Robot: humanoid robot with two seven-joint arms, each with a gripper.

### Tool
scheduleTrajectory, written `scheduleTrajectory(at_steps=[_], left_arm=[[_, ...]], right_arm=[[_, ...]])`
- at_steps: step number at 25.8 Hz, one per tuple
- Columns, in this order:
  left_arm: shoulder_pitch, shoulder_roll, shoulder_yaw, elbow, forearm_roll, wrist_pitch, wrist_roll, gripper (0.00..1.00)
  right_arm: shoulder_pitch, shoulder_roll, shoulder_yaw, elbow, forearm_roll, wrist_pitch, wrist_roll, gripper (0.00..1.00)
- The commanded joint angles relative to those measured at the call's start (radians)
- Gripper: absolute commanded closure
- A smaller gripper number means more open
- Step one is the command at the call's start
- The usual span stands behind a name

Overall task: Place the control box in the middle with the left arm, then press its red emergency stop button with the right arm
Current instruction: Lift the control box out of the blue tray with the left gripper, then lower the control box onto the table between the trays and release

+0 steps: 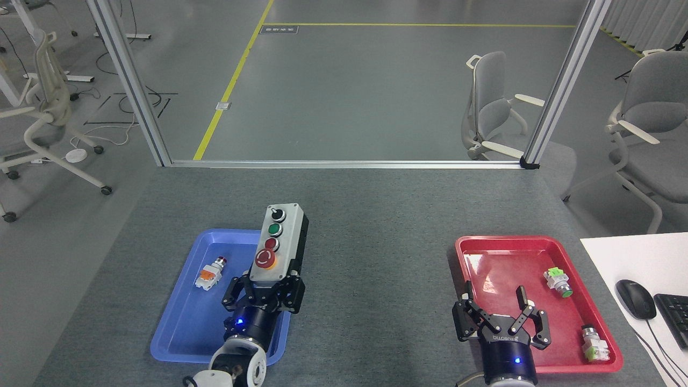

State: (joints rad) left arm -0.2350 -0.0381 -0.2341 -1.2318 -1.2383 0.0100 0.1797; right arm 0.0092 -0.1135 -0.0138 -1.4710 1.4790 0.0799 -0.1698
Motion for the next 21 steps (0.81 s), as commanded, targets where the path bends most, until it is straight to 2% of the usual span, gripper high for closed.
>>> scheduleTrajectory(at_steps=[1,7,15,21], left_arm=[[-0.006,-0.078,-0.067,0.008,-0.026,0.039,0.0,1.0],[-0.056,-0.097,-0.295,0.115,-0.041,0.163,0.014,1.0],[-0.167,-0.1,-0.499,0.339,-0.043,0.189,0.018,1.0],[-0.214,-0.102,-0.587,0.374,-0.04,0.202,0.003,1.0]], right_arm=[[0.002,0.0,-0.002,0.0,0.001,0.0,-0.004,0.04],[0.005,0.002,-0.002,0.0,0.001,0.0,-0.004,0.04],[0.011,-0.002,-0.002,-0.006,0.001,-0.012,-0.002,0.05],[0.011,-0.002,-0.005,-0.006,0.006,-0.061,0.0,0.04]])
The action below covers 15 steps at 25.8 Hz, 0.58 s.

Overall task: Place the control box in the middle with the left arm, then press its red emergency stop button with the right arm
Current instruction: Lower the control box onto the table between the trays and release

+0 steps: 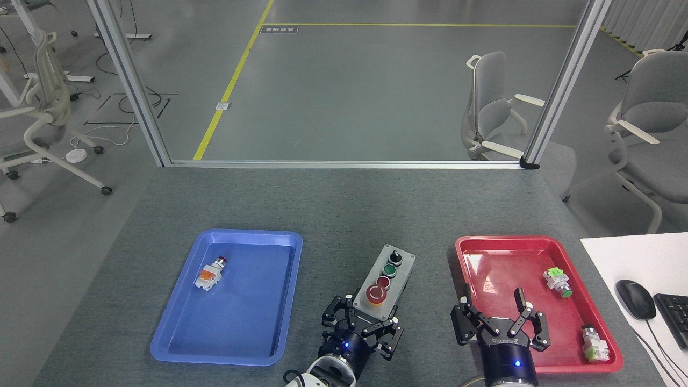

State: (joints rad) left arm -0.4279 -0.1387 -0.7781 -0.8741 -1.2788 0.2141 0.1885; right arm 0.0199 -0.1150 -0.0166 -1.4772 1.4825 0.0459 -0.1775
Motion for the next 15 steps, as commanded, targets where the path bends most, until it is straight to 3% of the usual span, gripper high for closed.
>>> scheduleTrajectory(at_steps=[1,7,12,15], left_arm=[[-0.028,-0.001,-0.064,0.023,0.001,-0.004,-0.008,1.0],[-0.051,-0.001,-0.086,0.089,0.001,-0.021,-0.008,1.0],[-0.051,-0.001,-0.084,0.087,0.002,-0.018,-0.008,0.71],[-0.051,0.001,-0.082,0.087,0.004,-0.009,-0.008,0.33]], right_arm=[[0.0,0.0,-0.002,0.0,0.002,-0.031,0.007,0.04],[0.008,0.001,0.0,0.002,0.001,-0.032,0.01,0.04],[0.008,0.008,0.003,0.003,0.001,-0.032,0.012,0.04],[0.008,0.011,0.009,0.003,0.002,-0.031,0.013,0.07]])
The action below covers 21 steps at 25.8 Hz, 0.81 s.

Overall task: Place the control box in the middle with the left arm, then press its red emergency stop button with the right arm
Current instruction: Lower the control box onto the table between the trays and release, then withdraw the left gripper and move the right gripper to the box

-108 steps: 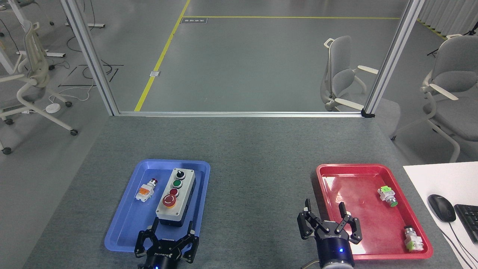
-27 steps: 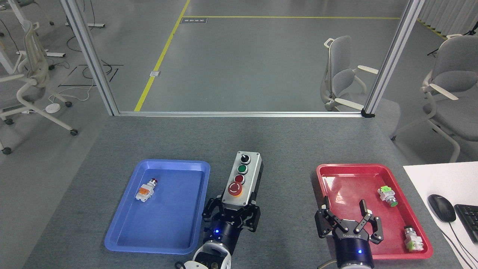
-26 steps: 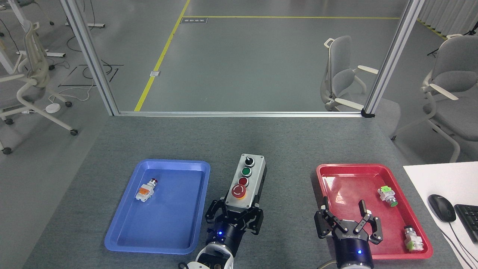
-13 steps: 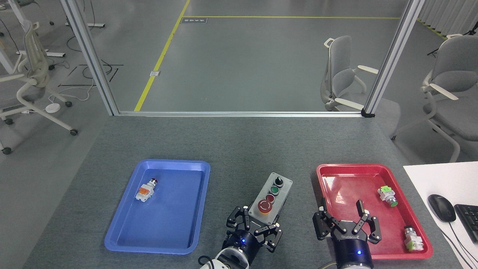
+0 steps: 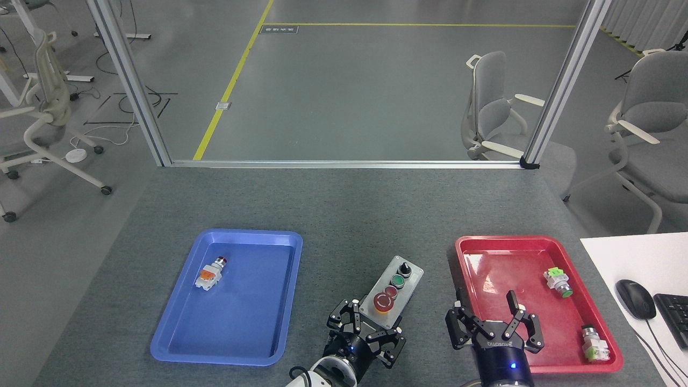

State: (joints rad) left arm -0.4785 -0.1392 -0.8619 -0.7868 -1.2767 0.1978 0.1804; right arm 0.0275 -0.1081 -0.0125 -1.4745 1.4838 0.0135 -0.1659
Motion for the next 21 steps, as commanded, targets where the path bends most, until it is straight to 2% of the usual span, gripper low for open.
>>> scheduleTrajectory(at_steps=[1,2,3,4,7,11,13,14,16,18,21], left_arm=[[0.0,0.001,0.003,0.0,0.007,0.008,0.001,0.26],[0.0,0.001,0.004,0.0,0.007,0.009,0.002,0.19],[0.0,0.003,0.007,0.0,0.008,0.009,0.002,0.08],[0.001,0.003,0.007,-0.002,0.01,0.009,0.002,0.04],[0.006,0.004,0.007,-0.011,0.01,0.009,0.004,0.03],[0.017,0.01,0.009,-0.028,0.011,0.005,0.004,0.02],[0.043,0.032,0.011,-0.08,0.013,-0.001,0.004,0.02],[0.066,0.061,0.011,-0.117,0.011,-0.003,0.004,0.02],[0.106,0.138,0.011,-0.213,0.013,-0.005,0.004,0.02],[0.159,0.197,0.012,-0.307,0.013,-0.005,0.004,0.01],[0.228,0.263,0.014,-0.404,0.013,-0.005,0.004,0.01]], right_arm=[[0.0,0.007,0.006,0.005,0.003,0.0,0.002,0.09],[0.0,0.01,0.008,0.008,0.007,0.0,0.002,0.11],[0.0,0.011,0.008,0.011,0.013,0.0,0.002,0.12],[0.0,0.013,0.008,0.013,0.015,-0.001,0.002,0.14],[0.0,0.022,0.008,0.014,0.016,-0.007,0.003,0.18],[0.0,0.024,0.009,0.014,0.016,-0.029,0.002,0.3],[0.0,0.025,0.011,0.016,0.018,-0.037,0.003,0.42],[0.0,0.025,0.014,0.016,0.021,-0.044,0.003,0.48],[0.0,0.024,0.02,0.019,0.021,-0.076,0.005,0.68],[0.0,0.025,0.025,0.02,0.021,-0.104,0.003,0.75],[0.0,0.025,0.039,0.02,0.021,-0.138,0.003,0.94]])
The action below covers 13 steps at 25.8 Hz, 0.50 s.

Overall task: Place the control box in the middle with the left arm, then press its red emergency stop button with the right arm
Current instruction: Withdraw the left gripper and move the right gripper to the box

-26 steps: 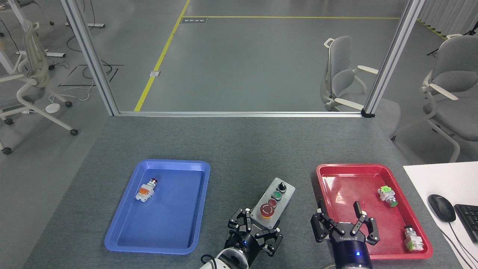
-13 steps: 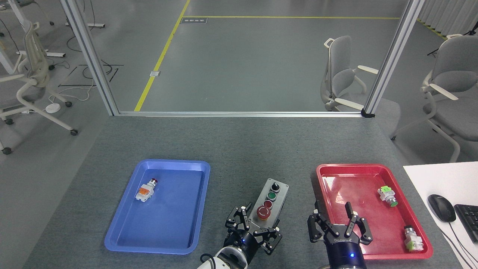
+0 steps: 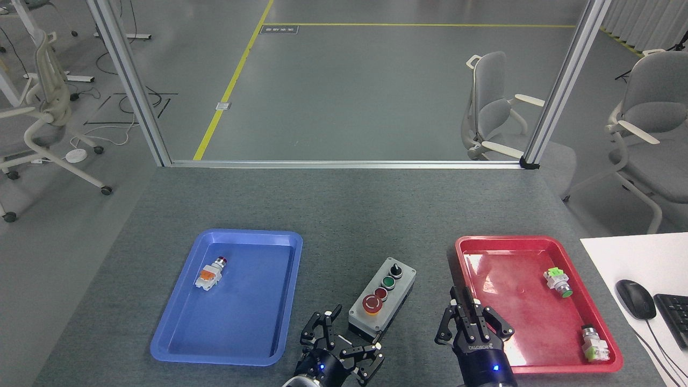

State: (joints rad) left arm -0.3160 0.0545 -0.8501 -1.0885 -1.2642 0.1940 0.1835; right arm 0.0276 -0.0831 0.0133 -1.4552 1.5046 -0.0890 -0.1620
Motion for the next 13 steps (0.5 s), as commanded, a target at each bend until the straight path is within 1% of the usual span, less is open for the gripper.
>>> scheduleTrajectory(at_steps=[1,3,4,7,9,11,13], left_arm=[[0.087,0.099,0.006,-0.133,0.0,-0.001,0.005,0.01],[0.127,0.15,0.031,-0.182,0.0,-0.005,0.011,0.01],[0.147,0.163,0.051,-0.209,0.002,-0.007,0.013,0.01],[0.21,0.226,0.154,-0.317,0.002,-0.039,0.013,0.01],[0.248,0.251,0.273,-0.392,0.003,-0.083,0.011,0.01],[0.282,0.254,0.424,-0.438,0.003,-0.145,0.007,0.01],[0.291,0.248,0.575,-0.449,0.011,-0.211,0.002,0.01]], right_arm=[[0.0,0.003,0.017,0.001,0.002,-0.046,-0.001,1.0],[0.0,0.008,0.02,0.001,0.002,-0.071,-0.001,1.0],[0.0,0.009,0.025,0.001,0.002,-0.084,-0.001,1.0],[0.0,0.026,0.05,0.004,0.006,-0.098,-0.001,1.0],[0.0,0.036,0.065,0.013,0.016,-0.098,0.001,1.0],[-0.011,0.037,0.102,0.036,0.019,-0.084,0.002,1.0],[-0.018,0.051,0.131,0.058,0.02,-0.074,0.015,1.0]])
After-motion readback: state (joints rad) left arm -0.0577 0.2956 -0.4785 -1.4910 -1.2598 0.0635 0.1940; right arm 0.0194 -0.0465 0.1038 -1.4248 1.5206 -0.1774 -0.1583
